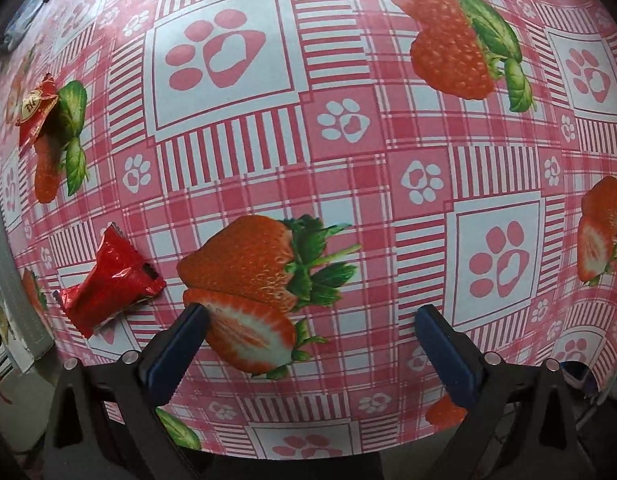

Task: Organize snacks
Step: 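Move left tool toward red bar while right tool approaches red twisted candy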

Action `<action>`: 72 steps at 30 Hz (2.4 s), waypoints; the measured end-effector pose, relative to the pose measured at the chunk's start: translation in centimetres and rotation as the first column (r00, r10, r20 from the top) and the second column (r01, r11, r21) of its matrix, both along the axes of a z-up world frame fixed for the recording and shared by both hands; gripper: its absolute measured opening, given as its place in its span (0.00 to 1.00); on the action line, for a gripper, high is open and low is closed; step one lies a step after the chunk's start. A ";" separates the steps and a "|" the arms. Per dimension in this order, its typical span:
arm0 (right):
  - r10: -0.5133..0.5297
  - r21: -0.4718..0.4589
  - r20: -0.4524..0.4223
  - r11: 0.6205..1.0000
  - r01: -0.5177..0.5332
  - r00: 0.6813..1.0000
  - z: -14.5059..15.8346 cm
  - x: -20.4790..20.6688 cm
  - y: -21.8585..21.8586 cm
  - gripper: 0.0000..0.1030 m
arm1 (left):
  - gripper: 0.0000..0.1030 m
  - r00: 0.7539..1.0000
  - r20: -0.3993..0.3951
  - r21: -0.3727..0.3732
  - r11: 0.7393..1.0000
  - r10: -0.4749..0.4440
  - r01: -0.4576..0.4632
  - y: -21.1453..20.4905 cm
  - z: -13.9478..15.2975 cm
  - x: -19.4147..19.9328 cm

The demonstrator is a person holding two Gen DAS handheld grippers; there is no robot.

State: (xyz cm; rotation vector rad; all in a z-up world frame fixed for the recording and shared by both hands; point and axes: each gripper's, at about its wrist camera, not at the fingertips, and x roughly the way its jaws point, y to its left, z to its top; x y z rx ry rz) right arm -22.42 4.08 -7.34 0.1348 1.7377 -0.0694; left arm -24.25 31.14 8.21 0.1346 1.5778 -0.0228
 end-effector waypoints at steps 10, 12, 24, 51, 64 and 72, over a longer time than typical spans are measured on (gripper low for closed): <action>0.011 0.006 -0.036 1.000 -0.010 0.999 -0.6 0.9 0.0 1.00 | 0.79 0.999 -0.026 0.044 0.998 -0.036 0.037 -0.8 0.5 0.3; 0.012 0.006 -0.037 1.000 -0.011 0.999 -0.6 0.8 0.1 1.00 | 0.79 0.999 -0.029 0.052 0.998 -0.042 0.043 -1.0 0.6 0.2; -0.008 0.008 -0.038 1.000 0.009 0.999 -0.7 0.8 0.0 1.00 | 0.79 0.995 -0.037 0.082 0.992 -0.092 0.095 -2.1 0.8 0.1; -0.003 0.009 -0.040 1.000 0.004 0.999 -0.7 0.8 0.0 1.00 | 0.79 0.995 -0.045 0.087 0.992 -0.091 0.095 -2.0 0.4 0.7; -0.003 0.006 -0.010 1.000 0.003 1.000 -0.4 1.0 0.0 1.00 | 0.79 0.989 -0.078 0.090 0.987 -0.126 0.133 -2.8 -0.4 0.2; -0.018 -0.007 0.078 1.000 0.019 0.997 0.5 -1.0 0.3 1.00 | 0.79 0.971 -0.133 0.076 0.975 -0.196 0.208 -4.6 -1.9 -1.4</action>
